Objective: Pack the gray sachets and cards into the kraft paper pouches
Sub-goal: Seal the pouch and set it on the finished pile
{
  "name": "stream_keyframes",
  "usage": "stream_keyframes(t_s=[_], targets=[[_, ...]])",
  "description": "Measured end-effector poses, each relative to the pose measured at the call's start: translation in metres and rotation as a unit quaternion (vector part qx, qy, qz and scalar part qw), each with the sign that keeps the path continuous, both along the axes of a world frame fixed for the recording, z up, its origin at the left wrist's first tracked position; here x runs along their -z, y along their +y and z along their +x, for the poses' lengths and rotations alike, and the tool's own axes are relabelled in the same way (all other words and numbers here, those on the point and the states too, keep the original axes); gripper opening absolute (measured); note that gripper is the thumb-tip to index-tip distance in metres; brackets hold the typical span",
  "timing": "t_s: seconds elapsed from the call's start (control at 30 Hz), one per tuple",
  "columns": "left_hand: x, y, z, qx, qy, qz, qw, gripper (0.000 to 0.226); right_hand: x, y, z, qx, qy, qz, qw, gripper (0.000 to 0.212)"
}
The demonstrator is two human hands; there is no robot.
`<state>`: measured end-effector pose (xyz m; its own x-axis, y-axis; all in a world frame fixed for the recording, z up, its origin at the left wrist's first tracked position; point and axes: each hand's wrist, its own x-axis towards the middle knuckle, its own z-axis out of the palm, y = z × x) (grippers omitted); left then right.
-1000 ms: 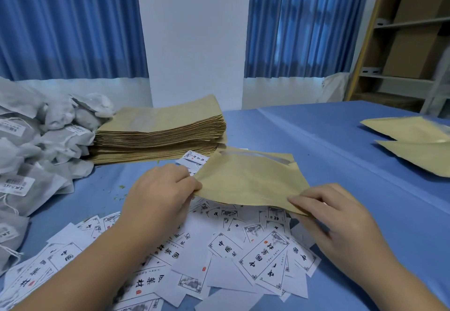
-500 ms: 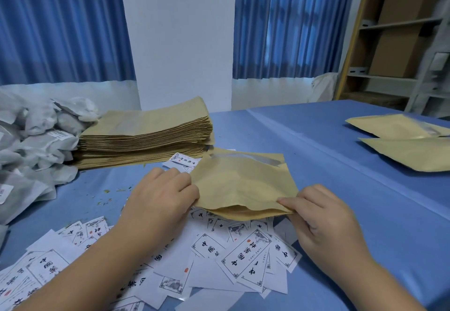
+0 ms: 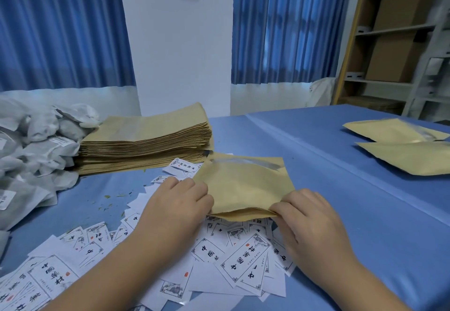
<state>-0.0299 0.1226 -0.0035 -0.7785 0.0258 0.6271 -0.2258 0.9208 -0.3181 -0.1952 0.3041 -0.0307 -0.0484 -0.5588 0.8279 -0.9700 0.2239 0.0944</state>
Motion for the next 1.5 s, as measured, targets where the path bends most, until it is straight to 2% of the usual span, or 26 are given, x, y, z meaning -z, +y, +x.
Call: stream_keyframes(t_s=[0.1, 0.3, 0.43, 0.6, 0.77, 1.03, 1.17, 1.3, 1.33, 1.4, 1.47, 1.5], targets=[[0.000, 0.001, 0.002, -0.002, -0.011, 0.019, 1.000, 0.034, -0.002, -0.002, 0.006, 0.001, 0.022, -0.005, 1.000, 0.010], [0.000, 0.009, -0.005, 0.008, -0.009, 0.034, 0.999, 0.033, -0.006, -0.008, 0.009, 0.019, 0.057, 0.038, 0.997, 0.023], [-0.001, 0.011, -0.007, 0.034, -0.026, 0.025, 0.999, 0.032, -0.006, -0.007, 0.008, 0.036, 0.042, 0.056, 0.997, 0.022], [0.001, 0.012, -0.008, 0.014, -0.028, 0.039, 0.999, 0.032, -0.011, -0.014, 0.024, 0.076, 0.056, 0.069, 0.993, 0.019], [0.005, 0.016, -0.013, 0.024, -0.009, 0.032, 0.999, 0.024, -0.020, -0.025, 0.030, 0.077, 0.080, 0.049, 0.993, 0.022], [0.002, 0.014, -0.009, 0.037, -0.015, 0.061, 0.997, 0.028, -0.011, -0.034, 0.039, 0.071, 0.096, 0.062, 0.991, 0.018], [0.003, 0.014, -0.008, 0.048, 0.009, 0.076, 0.996, 0.022, -0.018, -0.039, 0.041, 0.072, 0.092, 0.056, 0.992, 0.026], [0.000, 0.017, -0.008, 0.072, 0.008, 0.076, 0.995, 0.030, -0.018, -0.041, 0.046, 0.047, 0.095, 0.074, 0.992, 0.021], [0.000, 0.016, -0.007, 0.072, 0.009, 0.076, 0.994, 0.030, -0.018, -0.040, 0.046, 0.040, 0.080, 0.081, 0.993, 0.019], [0.000, 0.013, -0.004, 0.066, 0.022, 0.091, 0.993, 0.029, -0.020, -0.035, 0.047, 0.030, -0.007, 0.096, 0.995, 0.029], [0.002, 0.009, -0.002, 0.058, 0.051, 0.127, 0.989, 0.027, -0.024, -0.028, 0.046, 0.009, -0.185, 0.074, 0.980, 0.036], [0.003, 0.007, -0.001, 0.055, 0.067, 0.138, 0.987, 0.028, -0.026, -0.024, 0.044, 0.002, -0.284, 0.054, 0.957, 0.033]])
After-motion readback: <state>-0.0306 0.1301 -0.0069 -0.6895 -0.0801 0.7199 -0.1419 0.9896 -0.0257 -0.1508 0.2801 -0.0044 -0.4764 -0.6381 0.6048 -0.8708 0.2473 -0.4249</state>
